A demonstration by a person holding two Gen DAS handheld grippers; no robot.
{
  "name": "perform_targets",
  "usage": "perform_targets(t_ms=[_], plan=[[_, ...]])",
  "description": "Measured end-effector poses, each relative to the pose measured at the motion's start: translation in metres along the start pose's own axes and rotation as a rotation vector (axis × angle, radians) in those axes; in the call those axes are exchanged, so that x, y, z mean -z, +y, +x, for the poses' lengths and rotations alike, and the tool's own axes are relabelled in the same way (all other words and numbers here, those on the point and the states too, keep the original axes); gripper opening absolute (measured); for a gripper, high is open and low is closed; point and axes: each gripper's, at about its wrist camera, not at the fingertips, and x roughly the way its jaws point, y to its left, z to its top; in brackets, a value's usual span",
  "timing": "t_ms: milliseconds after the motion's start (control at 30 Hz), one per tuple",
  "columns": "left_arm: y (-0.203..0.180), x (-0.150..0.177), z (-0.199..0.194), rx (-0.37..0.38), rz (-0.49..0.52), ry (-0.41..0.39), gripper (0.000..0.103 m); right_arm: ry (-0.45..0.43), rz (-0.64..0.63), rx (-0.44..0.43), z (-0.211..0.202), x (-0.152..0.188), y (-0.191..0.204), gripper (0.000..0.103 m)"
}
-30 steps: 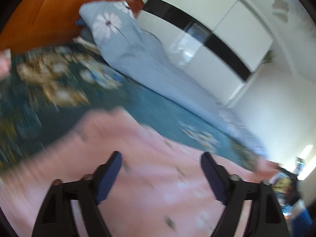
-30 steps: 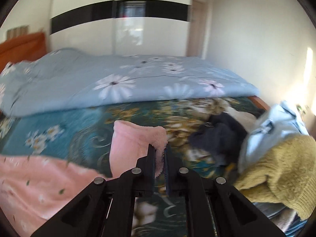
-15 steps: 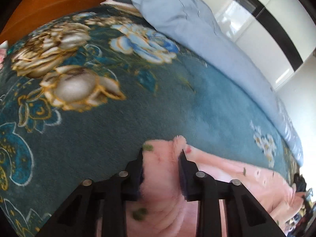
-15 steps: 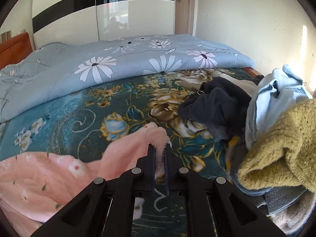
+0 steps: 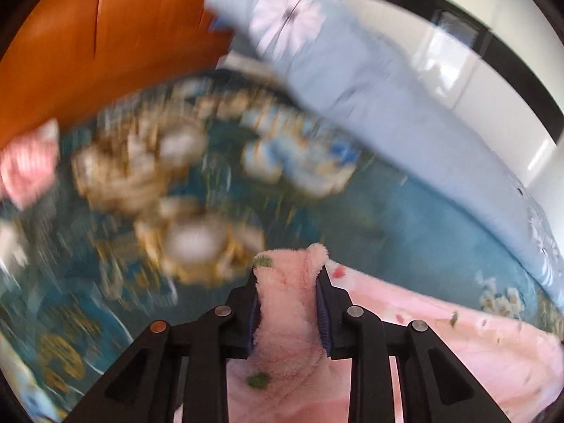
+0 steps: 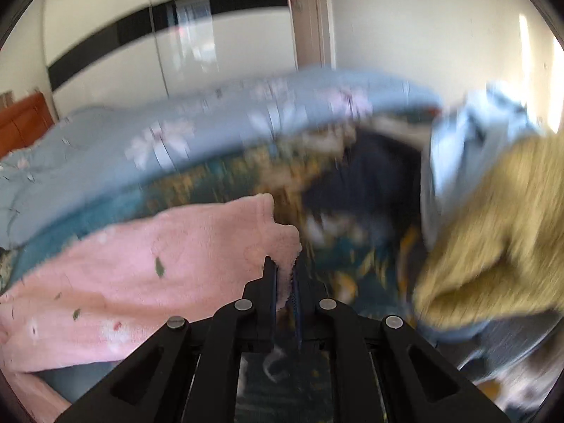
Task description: Fold clothes
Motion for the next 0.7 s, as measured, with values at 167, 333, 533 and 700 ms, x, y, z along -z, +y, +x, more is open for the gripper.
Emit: perform_targets(t_ms=[167, 333, 533, 700], plan=[[0.01, 0.012, 0.021, 0.023, -0.102, 0.063, 0.045, 0.095, -0.004, 0.03, 0.029, 0.019, -0.005, 0.008], [0.013, 0.009, -0.002, 0.124, -0.115, 0.082, 0.067, 0.074, -0.036, 0.019, 0.013, 0.017, 0.001, 0.017], [0.028, 0.021, -0.061, 0.203, -0.128, 0.089, 0.073, 0.003, -0.022, -0.082, -0.049, 0.033, -0.001, 0.043], [0.074, 0.068, -0.123, 0.262, -0.174, 0.054, 0.083, 0.002, -0.039, -0.165, -0.103, 0.079, -0.013, 0.051]])
